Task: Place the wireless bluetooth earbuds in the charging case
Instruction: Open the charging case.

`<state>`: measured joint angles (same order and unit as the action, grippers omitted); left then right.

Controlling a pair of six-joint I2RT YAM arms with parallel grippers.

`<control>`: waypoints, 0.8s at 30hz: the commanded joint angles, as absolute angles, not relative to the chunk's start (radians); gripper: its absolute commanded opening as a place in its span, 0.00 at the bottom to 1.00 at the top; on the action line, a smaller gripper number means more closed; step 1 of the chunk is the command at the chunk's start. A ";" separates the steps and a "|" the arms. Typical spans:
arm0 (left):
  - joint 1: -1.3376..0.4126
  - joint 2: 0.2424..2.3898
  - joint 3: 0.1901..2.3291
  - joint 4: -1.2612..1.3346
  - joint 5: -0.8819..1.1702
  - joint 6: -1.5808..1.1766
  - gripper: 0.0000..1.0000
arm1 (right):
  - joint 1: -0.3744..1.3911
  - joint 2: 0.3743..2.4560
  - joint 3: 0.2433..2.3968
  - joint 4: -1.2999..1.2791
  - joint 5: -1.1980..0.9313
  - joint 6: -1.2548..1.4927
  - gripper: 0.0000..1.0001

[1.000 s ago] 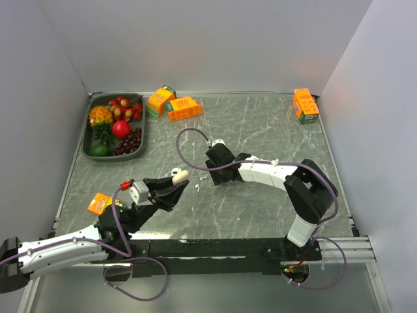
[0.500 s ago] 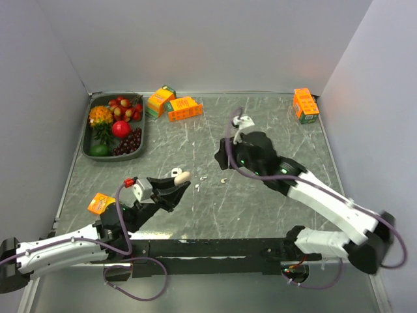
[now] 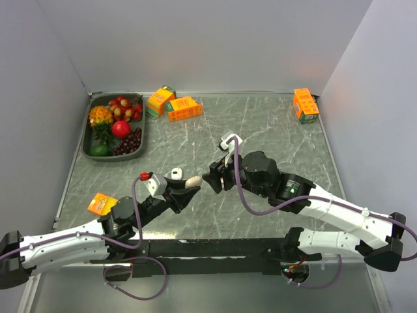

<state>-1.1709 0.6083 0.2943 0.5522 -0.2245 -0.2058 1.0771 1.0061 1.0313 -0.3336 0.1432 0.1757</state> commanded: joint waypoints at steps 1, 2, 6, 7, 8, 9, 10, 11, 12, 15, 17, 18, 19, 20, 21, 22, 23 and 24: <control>-1.170 0.635 0.350 0.586 -0.190 -0.213 0.01 | 1.107 0.996 1.051 -0.319 0.189 0.153 0.65; -1.170 0.638 0.354 0.586 -0.189 -0.210 0.01 | 1.111 0.997 1.048 -0.313 0.189 0.152 0.65; -1.170 0.650 0.362 0.583 -0.186 -0.215 0.01 | 1.120 1.002 1.052 -0.314 0.189 0.150 0.65; -1.172 0.649 0.362 0.584 -0.186 -0.216 0.01 | 1.123 1.002 1.054 -0.314 0.187 0.149 0.65; -1.170 0.649 0.361 0.584 -0.186 -0.216 0.01 | 1.124 1.002 1.057 -0.316 0.187 0.149 0.65; -1.170 0.647 0.360 0.583 -0.189 -0.216 0.01 | 1.130 1.002 1.061 -0.318 0.187 0.147 0.65; -1.170 0.646 0.360 0.580 -0.190 -0.218 0.01 | 1.132 0.997 1.063 -0.321 0.190 0.147 0.65; -1.170 0.646 0.362 0.577 -0.198 -0.218 0.01 | 1.135 0.993 1.065 -0.321 0.192 0.147 0.65; -1.170 0.646 0.362 0.575 -0.201 -0.219 0.01 | 1.138 0.991 1.065 -0.322 0.193 0.149 0.66; -1.170 0.644 0.360 0.575 -0.215 -0.225 0.01 | 1.157 0.971 1.065 -0.325 0.201 0.152 0.68; -1.170 0.646 0.359 0.578 -0.215 -0.227 0.01 | 1.166 0.969 1.069 -0.336 0.204 0.156 0.69; -1.170 0.646 0.359 0.583 -0.215 -0.226 0.01 | 1.169 0.969 1.071 -0.339 0.206 0.155 0.69; -1.170 0.647 0.359 0.584 -0.216 -0.225 0.01 | 1.172 0.973 1.071 -0.348 0.210 0.158 0.69; -1.172 0.649 0.360 0.586 -0.215 -0.225 0.01 | 1.181 0.973 1.068 -0.350 0.212 0.158 0.69; -1.170 0.652 0.362 0.586 -0.215 -0.224 0.01 | 1.183 0.971 1.065 -0.345 0.213 0.160 0.69; -1.170 0.652 0.361 0.586 -0.212 -0.222 0.01 | 1.184 0.969 1.062 -0.344 0.215 0.161 0.69; -1.172 0.652 0.360 0.591 -0.210 -0.222 0.01 | 1.186 0.973 1.062 -0.347 0.215 0.160 0.70; -1.172 0.653 0.360 0.591 -0.209 -0.222 0.01 | 1.186 0.982 1.062 -0.351 0.219 0.161 0.70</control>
<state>-1.1709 0.6521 0.3126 0.5381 -0.2077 -0.2066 1.1736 0.9939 1.0321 -0.3485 0.1989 0.1589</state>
